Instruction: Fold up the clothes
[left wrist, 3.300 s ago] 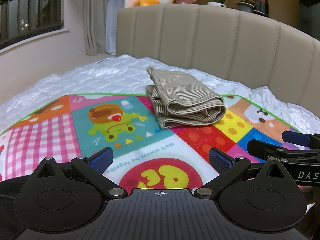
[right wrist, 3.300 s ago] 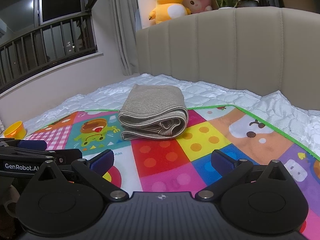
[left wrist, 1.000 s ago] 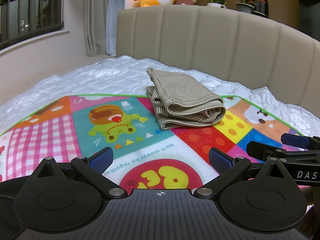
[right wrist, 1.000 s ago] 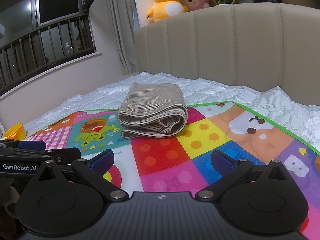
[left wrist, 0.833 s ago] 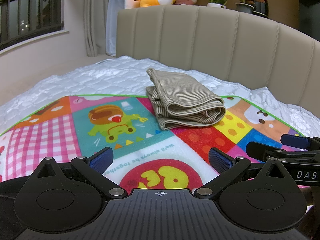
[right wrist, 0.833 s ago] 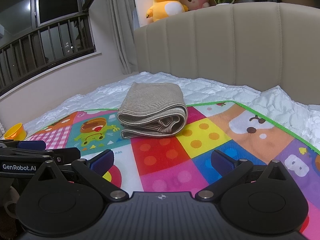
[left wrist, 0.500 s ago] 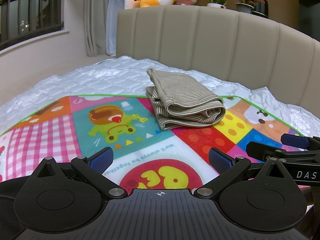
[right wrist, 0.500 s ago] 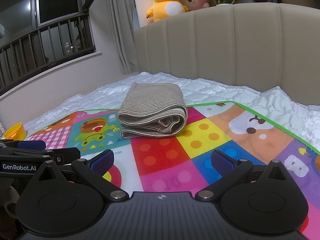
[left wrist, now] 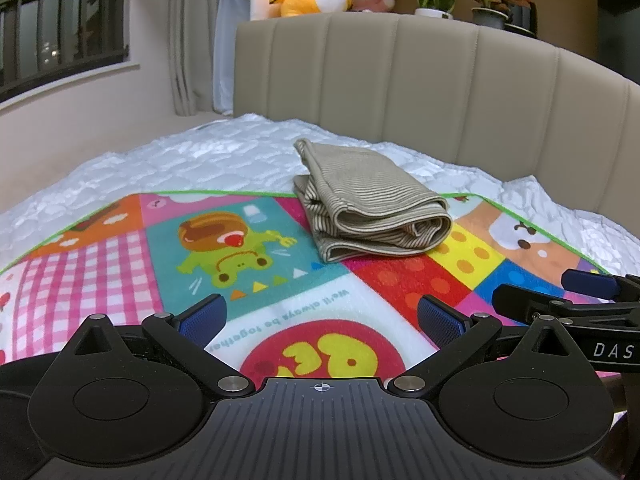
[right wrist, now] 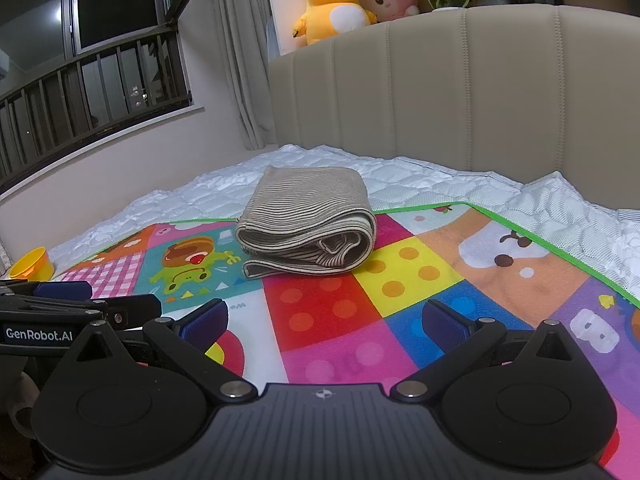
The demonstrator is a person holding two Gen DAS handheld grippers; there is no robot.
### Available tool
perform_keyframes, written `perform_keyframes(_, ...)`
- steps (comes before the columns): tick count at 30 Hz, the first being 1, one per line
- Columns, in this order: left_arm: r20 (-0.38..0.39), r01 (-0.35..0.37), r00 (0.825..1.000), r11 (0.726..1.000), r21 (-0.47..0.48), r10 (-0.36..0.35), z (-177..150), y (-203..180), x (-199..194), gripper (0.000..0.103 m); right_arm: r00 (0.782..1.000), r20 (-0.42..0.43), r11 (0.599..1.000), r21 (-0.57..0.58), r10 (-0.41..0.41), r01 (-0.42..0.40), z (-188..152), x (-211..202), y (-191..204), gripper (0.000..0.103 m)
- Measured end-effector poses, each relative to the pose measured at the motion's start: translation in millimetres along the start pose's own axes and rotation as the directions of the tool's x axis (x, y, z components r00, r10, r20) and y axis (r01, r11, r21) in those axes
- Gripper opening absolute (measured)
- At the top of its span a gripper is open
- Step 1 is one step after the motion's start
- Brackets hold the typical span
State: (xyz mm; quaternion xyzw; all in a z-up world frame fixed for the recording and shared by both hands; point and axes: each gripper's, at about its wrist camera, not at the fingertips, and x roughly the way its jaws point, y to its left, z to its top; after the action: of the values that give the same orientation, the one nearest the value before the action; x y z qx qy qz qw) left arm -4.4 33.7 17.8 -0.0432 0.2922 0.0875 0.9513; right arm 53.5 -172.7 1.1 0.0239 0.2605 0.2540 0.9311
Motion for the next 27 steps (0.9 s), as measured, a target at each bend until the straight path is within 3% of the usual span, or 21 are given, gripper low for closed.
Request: perform_keyframes(27,0.011,-0.007,1.0,1.0,0.001,0.007,-0.5,0.1,-2.6,0.103,1.0,0.001,1.0,0.0,0.001,-0.001,-0.6,-0.9,1.3,0.103)
